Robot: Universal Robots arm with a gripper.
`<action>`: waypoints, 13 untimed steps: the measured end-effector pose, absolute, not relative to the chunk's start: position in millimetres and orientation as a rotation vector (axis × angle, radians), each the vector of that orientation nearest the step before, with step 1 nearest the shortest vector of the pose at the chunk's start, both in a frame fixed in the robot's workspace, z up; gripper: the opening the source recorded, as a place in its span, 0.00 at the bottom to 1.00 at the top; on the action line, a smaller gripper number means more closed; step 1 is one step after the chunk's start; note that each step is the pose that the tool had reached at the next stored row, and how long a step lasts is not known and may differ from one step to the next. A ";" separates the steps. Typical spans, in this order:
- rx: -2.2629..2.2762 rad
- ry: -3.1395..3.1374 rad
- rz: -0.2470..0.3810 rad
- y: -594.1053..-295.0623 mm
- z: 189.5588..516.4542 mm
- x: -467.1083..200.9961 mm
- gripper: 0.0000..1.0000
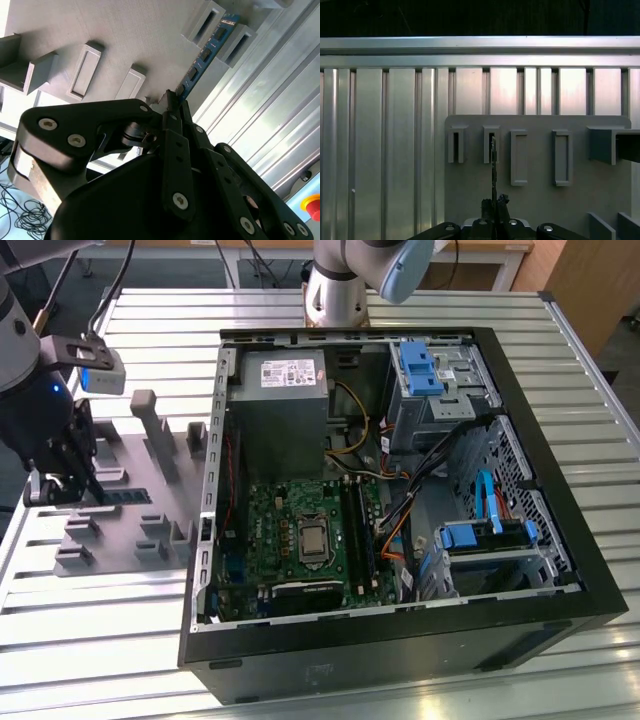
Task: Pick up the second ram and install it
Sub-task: 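Pick up the second ram and move it above second insertion slot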
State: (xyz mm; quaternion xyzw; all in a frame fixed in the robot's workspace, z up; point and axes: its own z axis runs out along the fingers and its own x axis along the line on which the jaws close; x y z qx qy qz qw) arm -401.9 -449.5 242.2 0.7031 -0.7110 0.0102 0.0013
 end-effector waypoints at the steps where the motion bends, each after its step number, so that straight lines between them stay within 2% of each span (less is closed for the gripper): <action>1: 2.207 -2.232 0.032 -449.5 242.2 -401.9 0.14; 13: 2.207 -2.232 0.032 -449.5 247.7 -401.9 0.14</action>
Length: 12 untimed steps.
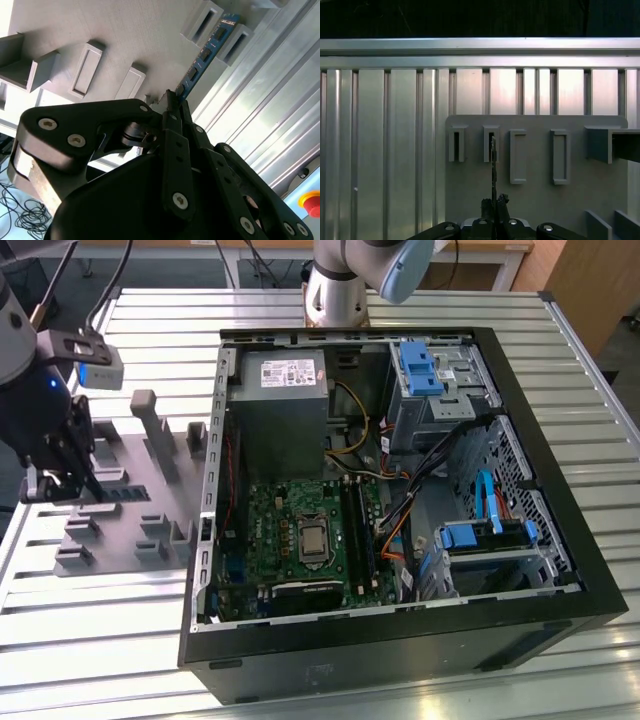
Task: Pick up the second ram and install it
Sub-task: 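Pick up the second ram and move it above second insertion slot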
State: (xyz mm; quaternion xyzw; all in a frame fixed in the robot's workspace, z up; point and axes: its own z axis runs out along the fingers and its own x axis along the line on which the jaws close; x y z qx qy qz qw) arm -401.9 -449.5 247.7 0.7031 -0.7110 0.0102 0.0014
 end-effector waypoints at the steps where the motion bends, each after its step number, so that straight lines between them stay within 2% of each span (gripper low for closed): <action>1: 2.207 -2.232 0.032 -449.4 248.2 -401.9 0.14; 12: 2.206 -2.231 0.034 -449.4 253.7 -401.9 0.14</action>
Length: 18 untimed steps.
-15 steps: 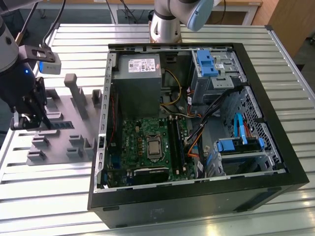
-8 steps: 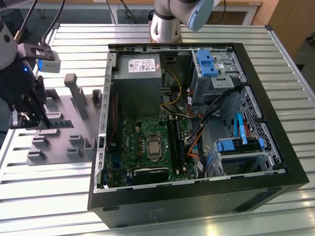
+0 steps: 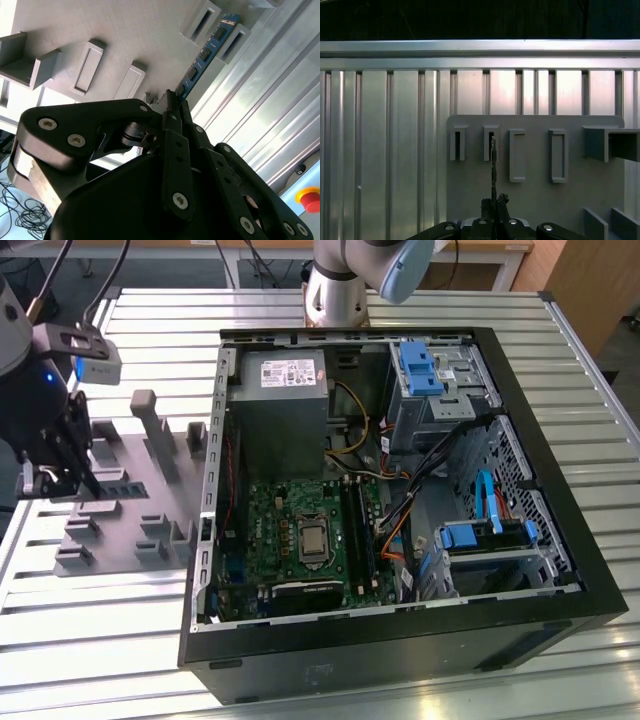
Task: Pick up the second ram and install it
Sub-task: 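Pick up the second ram and move it above second insertion slot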
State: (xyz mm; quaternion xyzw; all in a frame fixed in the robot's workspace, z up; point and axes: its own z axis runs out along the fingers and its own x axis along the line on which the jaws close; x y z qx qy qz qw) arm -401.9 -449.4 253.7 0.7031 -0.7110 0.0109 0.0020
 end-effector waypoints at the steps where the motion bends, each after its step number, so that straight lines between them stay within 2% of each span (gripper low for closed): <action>1: 2.206 -2.231 0.034 -449.4 254.2 -401.9 0.14; 18: 2.206 -2.231 0.035 -449.4 263.0 -401.9 0.14</action>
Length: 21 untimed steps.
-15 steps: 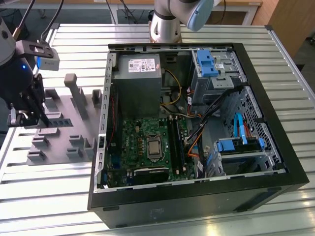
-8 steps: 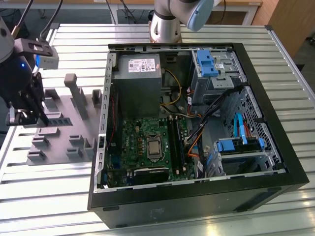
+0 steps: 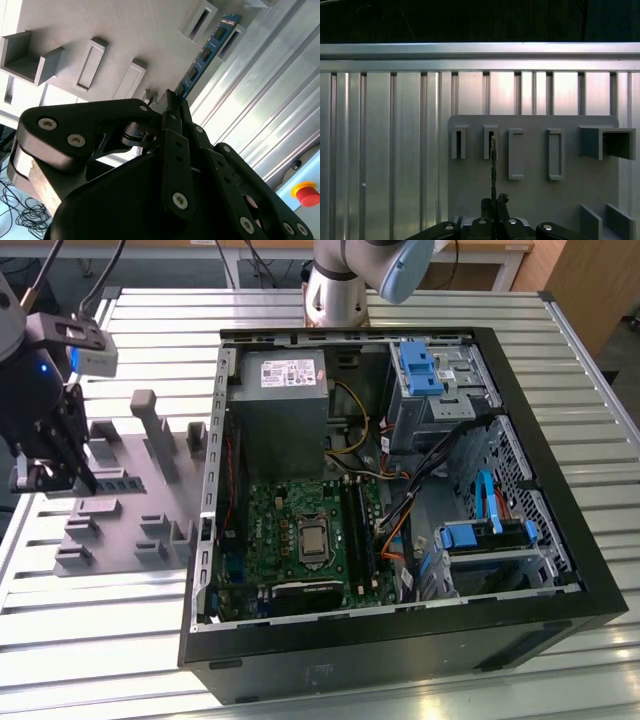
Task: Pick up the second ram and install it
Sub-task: 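Pick up the second ram and move it above second insertion slot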
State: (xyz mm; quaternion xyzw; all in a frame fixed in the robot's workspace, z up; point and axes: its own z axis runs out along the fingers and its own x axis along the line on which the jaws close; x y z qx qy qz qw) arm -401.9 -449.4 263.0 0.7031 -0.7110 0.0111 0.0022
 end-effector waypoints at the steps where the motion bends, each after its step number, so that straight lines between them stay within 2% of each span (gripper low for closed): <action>1: 2.206 -2.231 0.035 -449.4 263.4 -401.9 0.14; 21: 2.205 -2.230 0.036 -449.3 273.3 -401.9 0.14</action>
